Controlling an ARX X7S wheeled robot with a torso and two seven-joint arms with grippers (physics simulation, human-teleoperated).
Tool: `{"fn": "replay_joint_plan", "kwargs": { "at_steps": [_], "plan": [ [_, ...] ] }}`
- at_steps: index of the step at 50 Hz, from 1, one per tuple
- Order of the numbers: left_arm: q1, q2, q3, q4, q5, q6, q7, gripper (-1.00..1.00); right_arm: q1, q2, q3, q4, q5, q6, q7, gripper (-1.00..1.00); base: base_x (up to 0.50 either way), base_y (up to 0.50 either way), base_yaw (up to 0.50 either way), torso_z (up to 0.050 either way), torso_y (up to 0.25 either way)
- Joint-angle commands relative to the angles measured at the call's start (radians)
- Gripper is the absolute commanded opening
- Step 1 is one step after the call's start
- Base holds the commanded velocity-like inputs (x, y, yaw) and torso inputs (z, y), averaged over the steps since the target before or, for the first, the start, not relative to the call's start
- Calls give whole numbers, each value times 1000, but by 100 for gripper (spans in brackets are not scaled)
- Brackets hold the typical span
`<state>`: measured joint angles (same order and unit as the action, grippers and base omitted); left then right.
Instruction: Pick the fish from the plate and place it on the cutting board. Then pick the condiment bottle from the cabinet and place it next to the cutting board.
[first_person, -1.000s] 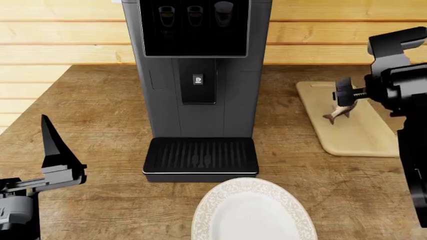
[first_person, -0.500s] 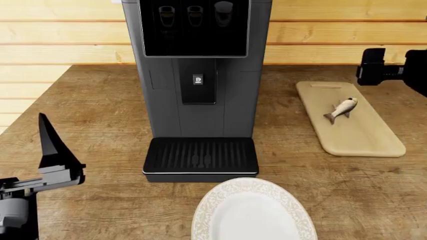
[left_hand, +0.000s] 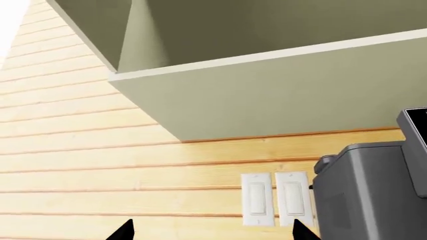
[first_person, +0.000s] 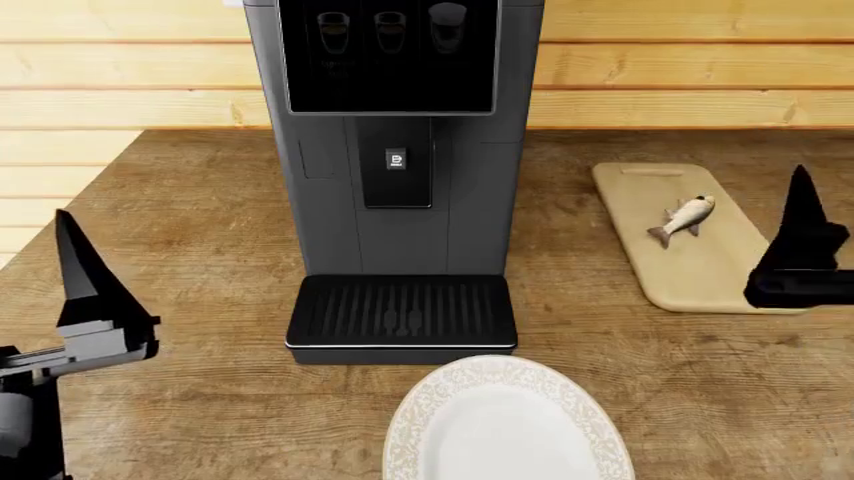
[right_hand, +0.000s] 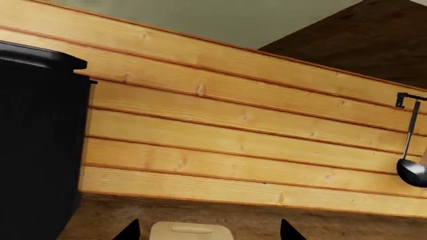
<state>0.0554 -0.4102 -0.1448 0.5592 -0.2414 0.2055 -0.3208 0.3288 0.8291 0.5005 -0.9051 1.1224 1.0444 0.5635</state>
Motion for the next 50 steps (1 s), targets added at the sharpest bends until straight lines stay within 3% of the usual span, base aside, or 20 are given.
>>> {"fn": "replay_joint_plan", "kwargs": {
  "at_steps": [1, 23, 32, 35, 39, 43, 50],
  "plan": [
    [-7, -1, -7, 22, -6, -16, -16, 100, -390, 95, 8, -131, -71, -408, 32, 100, 0, 0, 0, 0, 0],
    [-16, -12, 10, 31, 2, -26, -13, 100, -269, 234, -40, -117, 61, -442, 109, 100, -241, 0, 0, 0, 0],
    [-15, -14, 15, 30, 3, -28, -13, 100, -98, 324, -140, -83, 146, -466, 148, 100, -257, 0, 0, 0, 0],
    [-16, -16, 17, 31, 4, -31, -13, 100, 40, 365, -231, -48, 200, -477, 173, 100, 0, 0, 0, 0, 0],
    [-24, -19, 18, 35, 2, -40, -14, 100, 412, 369, -471, 31, 276, -402, 197, 100, 0, 0, 0, 0, 0],
    [-31, -21, 21, 32, -2, -42, -14, 100, 760, 243, -663, 134, 277, -249, 188, 100, 0, 0, 0, 0, 0],
    [-36, -25, 18, 26, -16, -43, -11, 100, 1105, 71, -815, 376, 239, -100, 149, 100, 0, 0, 0, 0, 0]
  ]
}}
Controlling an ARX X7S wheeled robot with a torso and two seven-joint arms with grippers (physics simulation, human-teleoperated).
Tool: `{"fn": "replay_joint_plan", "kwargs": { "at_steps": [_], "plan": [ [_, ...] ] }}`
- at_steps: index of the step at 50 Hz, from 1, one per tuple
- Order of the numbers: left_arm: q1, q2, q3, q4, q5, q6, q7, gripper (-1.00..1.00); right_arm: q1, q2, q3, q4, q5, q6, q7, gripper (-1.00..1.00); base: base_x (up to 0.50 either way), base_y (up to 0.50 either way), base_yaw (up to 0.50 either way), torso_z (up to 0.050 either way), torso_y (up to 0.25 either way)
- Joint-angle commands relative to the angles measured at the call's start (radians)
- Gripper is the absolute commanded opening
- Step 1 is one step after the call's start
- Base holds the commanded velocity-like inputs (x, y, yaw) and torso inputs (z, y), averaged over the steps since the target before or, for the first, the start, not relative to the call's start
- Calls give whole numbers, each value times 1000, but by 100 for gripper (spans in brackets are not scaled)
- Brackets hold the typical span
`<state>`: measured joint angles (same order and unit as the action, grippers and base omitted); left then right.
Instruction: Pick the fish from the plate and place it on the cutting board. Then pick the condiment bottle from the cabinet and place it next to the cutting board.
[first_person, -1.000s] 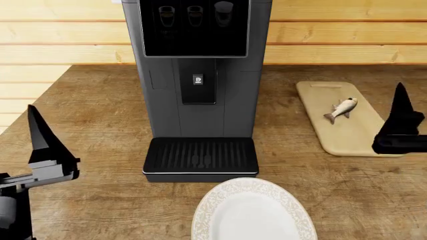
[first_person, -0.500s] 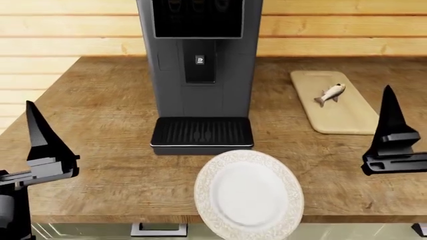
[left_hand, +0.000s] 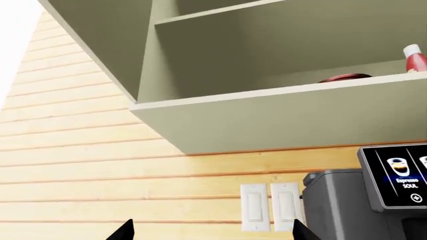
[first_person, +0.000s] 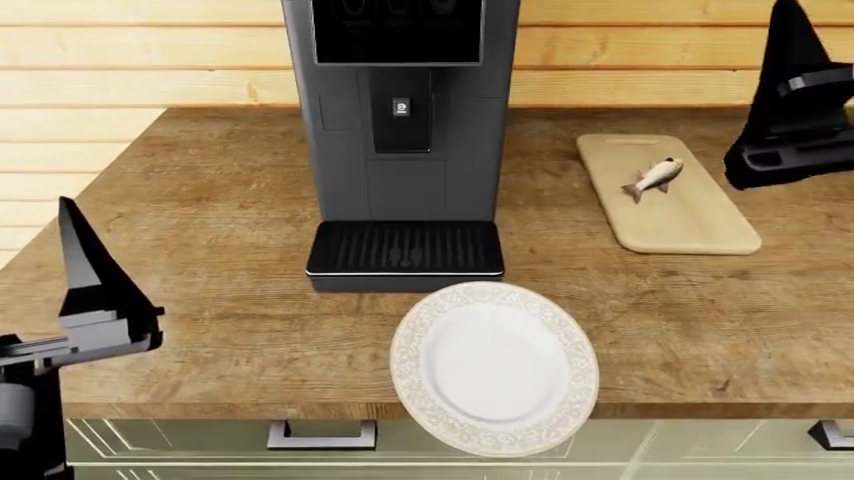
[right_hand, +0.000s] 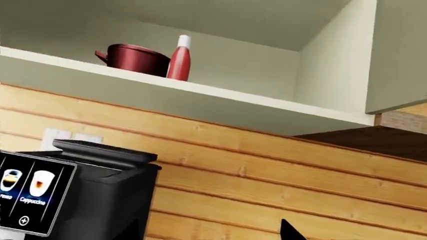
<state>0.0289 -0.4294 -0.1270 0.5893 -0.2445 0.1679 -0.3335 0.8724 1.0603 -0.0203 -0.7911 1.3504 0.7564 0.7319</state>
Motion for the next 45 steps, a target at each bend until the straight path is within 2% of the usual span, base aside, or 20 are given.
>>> {"fn": "replay_joint_plan", "kwargs": {
  "at_steps": [1, 7, 13, 23, 31, 35, 45],
  "plan": [
    [-11, -6, 0, -5, -15, -7, 1, 100, 602, -180, -308, 294, -1, 201, -29, 100, 0, 0, 0, 0, 0],
    [-26, -13, -2, -1, -29, -16, 2, 100, 775, -270, -394, 436, -100, 255, -82, 100, 0, 0, 0, 0, 0],
    [-21, -15, -10, -6, -41, -9, 3, 100, 856, -291, -432, 477, -133, 299, -88, 100, 0, 250, 0, 0, 0],
    [-6, -13, -14, -9, -48, 0, 3, 100, 900, -300, -438, 501, -146, 313, -83, 100, 0, 500, 0, 0, 0],
    [-6, -16, -10, -5, -47, -5, 0, 100, 923, -320, -454, 575, -176, 309, -100, 100, 0, 0, 0, 0, 0],
    [-6, -19, -10, 5, -51, -13, -2, 100, 1008, -371, -481, 707, -251, 278, -150, 100, 0, 0, 0, 0, 0],
    [-11, -24, 12, 30, -68, -26, 5, 100, 1275, -581, -616, 1278, -495, 99, -419, 100, 0, 0, 0, 0, 0]
  ]
}}
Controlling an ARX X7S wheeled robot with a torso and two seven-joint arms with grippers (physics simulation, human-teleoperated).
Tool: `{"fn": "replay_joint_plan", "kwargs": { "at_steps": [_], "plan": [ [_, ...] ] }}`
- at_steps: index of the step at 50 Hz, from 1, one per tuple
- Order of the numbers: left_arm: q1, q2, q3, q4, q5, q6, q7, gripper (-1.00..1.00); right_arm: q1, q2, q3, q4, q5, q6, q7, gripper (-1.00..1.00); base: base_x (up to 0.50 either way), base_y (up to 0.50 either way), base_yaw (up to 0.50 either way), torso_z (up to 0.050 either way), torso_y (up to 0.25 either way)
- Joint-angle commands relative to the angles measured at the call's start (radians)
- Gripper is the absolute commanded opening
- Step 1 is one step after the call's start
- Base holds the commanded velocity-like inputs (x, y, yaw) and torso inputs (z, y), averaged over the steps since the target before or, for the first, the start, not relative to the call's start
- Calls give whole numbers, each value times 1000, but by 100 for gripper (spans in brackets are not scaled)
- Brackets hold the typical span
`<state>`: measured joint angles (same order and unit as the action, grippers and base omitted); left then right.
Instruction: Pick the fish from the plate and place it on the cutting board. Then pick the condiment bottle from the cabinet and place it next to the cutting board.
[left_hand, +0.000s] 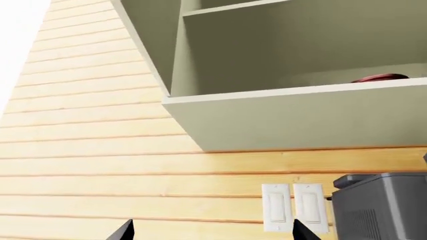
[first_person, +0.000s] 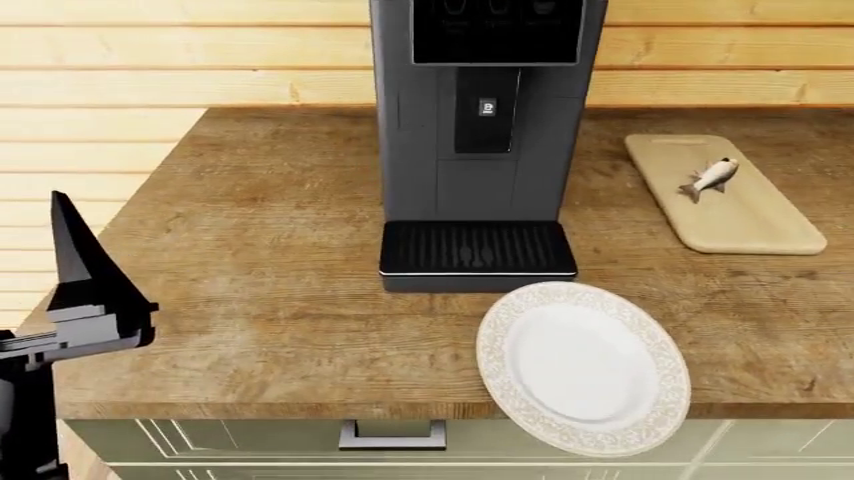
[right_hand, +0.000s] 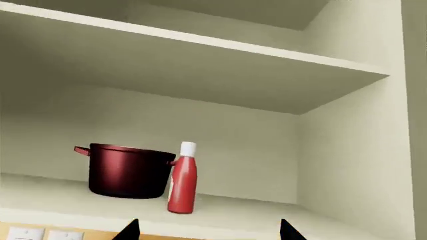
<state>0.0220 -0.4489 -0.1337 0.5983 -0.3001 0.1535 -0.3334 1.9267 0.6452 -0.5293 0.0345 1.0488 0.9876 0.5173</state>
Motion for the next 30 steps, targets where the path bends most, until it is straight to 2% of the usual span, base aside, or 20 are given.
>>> {"fn": "replay_joint_plan", "kwargs": {
  "at_steps": [1, 8, 13, 18, 22, 30],
  "plan": [
    [-6, -5, 21, 24, -14, -14, 5, 100, 245, -191, -120, 526, -217, -161, -238, 100, 0, 0, 0, 0, 0],
    [-10, -11, 21, 43, -18, -32, -3, 100, 428, -398, -204, 1091, -389, -402, -495, 100, 0, 0, 0, 0, 0],
    [-19, -17, 20, 55, -19, -48, -11, 100, 429, -494, 143, 1178, -865, -357, -640, 100, 0, 0, 0, 0, 0],
    [-17, -19, 13, 73, -18, -61, -24, 100, 429, -552, 375, 1190, -1211, -313, -734, 100, 0, 0, 0, 0, 0],
    [-8, -21, 3, 86, -16, -67, -34, 100, 429, -567, 453, 1189, -1297, -289, -727, 100, 0, 0, 0, 0, 0],
    [2, -22, 0, 98, -16, -68, -39, 100, 429, -579, 459, 1232, -1302, -286, -718, 100, 0, 0, 0, 0, 0]
  ]
}}
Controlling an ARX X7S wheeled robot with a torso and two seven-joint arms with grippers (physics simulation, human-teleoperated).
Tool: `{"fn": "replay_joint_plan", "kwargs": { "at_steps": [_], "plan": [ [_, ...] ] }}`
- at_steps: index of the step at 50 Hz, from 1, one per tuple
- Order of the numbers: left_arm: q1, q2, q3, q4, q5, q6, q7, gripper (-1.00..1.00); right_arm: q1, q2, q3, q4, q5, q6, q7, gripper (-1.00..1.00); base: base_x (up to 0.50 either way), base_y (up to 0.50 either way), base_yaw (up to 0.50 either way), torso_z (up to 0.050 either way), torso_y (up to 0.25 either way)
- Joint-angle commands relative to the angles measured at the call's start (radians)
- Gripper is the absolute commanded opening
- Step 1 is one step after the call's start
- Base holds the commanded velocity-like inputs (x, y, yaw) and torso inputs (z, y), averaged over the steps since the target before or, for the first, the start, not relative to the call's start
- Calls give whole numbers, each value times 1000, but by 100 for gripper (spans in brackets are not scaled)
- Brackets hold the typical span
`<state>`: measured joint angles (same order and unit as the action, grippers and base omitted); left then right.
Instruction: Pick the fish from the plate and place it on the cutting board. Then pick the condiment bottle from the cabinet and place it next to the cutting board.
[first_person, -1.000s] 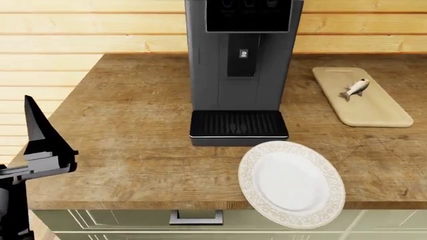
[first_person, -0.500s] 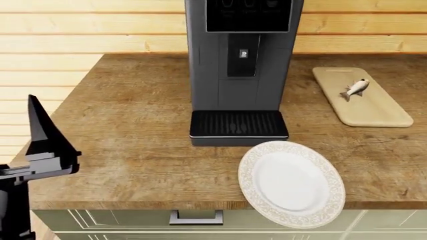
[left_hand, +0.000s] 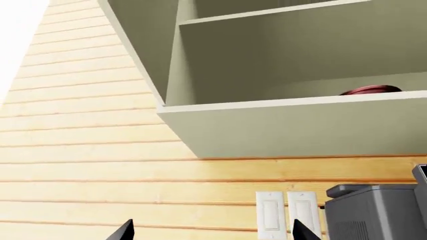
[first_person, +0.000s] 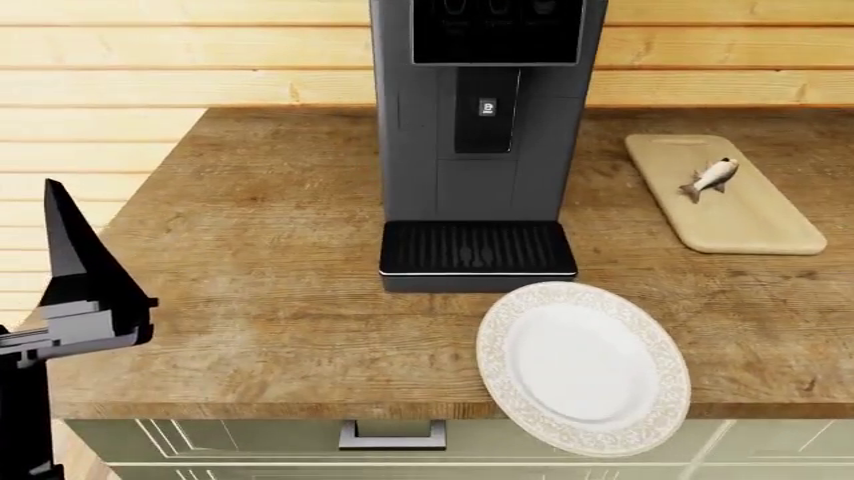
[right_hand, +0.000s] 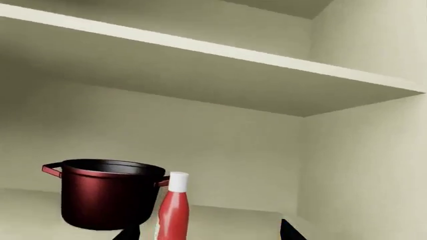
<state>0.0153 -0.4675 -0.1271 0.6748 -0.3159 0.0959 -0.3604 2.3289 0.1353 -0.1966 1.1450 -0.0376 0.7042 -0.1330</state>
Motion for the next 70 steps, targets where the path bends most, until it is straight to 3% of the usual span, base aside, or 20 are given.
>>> {"fn": "replay_joint_plan", "kwargs": {
  "at_steps": [1, 24, 70],
  "plan": [
    [8, -3, -6, 18, 0, -9, -12, 100, 27, -69, 123, 123, -217, -3, -67, 100, 0, 0, 0, 0, 0],
    [8, 1, 16, -5, 10, 0, -8, 100, 27, -29, 181, 93, -42, -5, 7, 100, 176, 0, 0, 0, 0],
    [27, -7, 5, 4, 3, 14, -20, 100, 25, -26, 82, 164, 3, 14, 11, 100, 179, 0, 0, 0, 0]
  ]
}}
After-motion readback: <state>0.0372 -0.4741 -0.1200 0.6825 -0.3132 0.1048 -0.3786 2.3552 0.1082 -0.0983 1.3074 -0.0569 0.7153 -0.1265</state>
